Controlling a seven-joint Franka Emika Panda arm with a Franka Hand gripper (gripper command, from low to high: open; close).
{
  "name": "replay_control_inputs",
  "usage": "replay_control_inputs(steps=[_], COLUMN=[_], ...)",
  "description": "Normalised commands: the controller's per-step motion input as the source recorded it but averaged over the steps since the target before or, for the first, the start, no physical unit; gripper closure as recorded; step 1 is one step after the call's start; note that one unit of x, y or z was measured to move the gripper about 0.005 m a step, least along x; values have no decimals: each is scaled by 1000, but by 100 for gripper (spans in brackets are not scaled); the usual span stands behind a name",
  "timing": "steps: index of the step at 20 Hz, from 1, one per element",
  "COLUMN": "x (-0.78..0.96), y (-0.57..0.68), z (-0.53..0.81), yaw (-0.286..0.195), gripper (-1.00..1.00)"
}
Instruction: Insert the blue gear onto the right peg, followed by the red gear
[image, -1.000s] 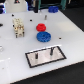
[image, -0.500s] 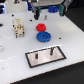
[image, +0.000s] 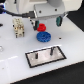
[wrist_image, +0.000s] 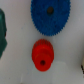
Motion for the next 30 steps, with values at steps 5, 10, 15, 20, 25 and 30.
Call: replay_control_inputs(steps=[5,10,15,20,25,30], x=[-151,-214,-271,-271,-331,-269], y=[0,-17,-16,-17,-35,-4], z=[-404,-305,-276,-269,-269,-123], yaw=[0,0,0,0,0,0], gripper=[-100,-100,-100,-100,100,100])
